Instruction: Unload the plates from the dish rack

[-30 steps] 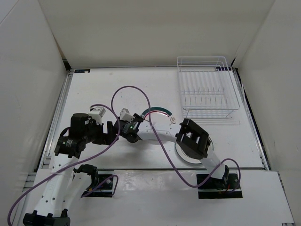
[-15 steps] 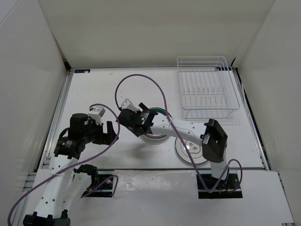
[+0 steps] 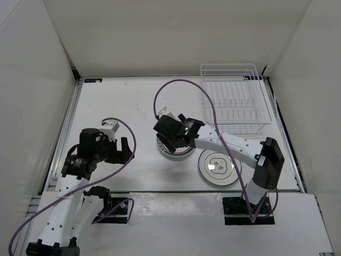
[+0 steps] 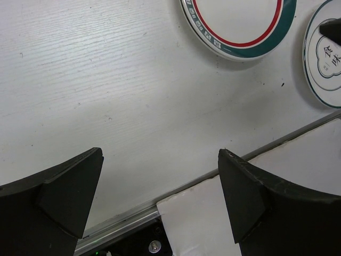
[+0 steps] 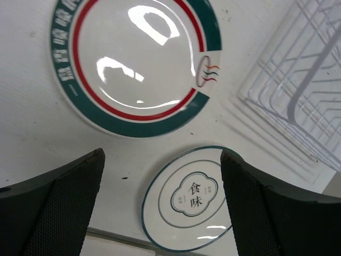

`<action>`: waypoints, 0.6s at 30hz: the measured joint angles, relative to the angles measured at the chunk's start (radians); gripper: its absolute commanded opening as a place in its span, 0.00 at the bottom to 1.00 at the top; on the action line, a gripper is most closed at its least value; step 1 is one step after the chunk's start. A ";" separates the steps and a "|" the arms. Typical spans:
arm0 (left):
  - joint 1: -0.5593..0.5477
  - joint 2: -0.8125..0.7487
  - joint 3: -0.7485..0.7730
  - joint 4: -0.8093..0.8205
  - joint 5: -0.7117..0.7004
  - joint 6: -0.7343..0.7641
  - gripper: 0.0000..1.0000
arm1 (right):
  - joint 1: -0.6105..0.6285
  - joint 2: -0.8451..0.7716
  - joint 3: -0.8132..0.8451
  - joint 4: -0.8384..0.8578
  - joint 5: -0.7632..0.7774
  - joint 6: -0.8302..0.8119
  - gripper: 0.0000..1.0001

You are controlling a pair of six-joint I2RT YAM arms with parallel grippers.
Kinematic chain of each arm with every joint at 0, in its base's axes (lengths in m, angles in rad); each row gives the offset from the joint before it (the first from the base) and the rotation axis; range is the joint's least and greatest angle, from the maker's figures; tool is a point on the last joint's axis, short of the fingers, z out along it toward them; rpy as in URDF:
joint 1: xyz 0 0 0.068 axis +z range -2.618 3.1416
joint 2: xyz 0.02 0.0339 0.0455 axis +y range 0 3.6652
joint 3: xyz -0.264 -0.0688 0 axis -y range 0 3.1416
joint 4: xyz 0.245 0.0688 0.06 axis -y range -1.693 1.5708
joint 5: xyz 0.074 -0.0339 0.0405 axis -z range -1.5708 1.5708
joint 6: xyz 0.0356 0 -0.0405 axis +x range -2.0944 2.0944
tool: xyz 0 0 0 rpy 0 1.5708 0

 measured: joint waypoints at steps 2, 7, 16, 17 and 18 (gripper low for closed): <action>0.000 0.000 0.000 0.000 0.000 0.000 1.00 | -0.019 -0.036 -0.026 -0.019 0.016 0.013 0.90; 0.000 0.003 0.000 0.000 0.000 0.000 1.00 | -0.030 -0.241 -0.182 -0.051 0.114 0.043 0.90; 0.000 0.019 0.000 0.001 0.005 0.000 1.00 | -0.045 -0.740 -0.429 -0.104 0.345 0.140 0.90; 0.000 0.022 0.000 0.002 0.007 0.000 1.00 | -0.048 -0.776 -0.446 -0.104 0.360 0.141 0.90; 0.000 0.026 0.000 0.002 0.008 0.000 1.00 | -0.051 -0.806 -0.457 -0.106 0.375 0.142 0.90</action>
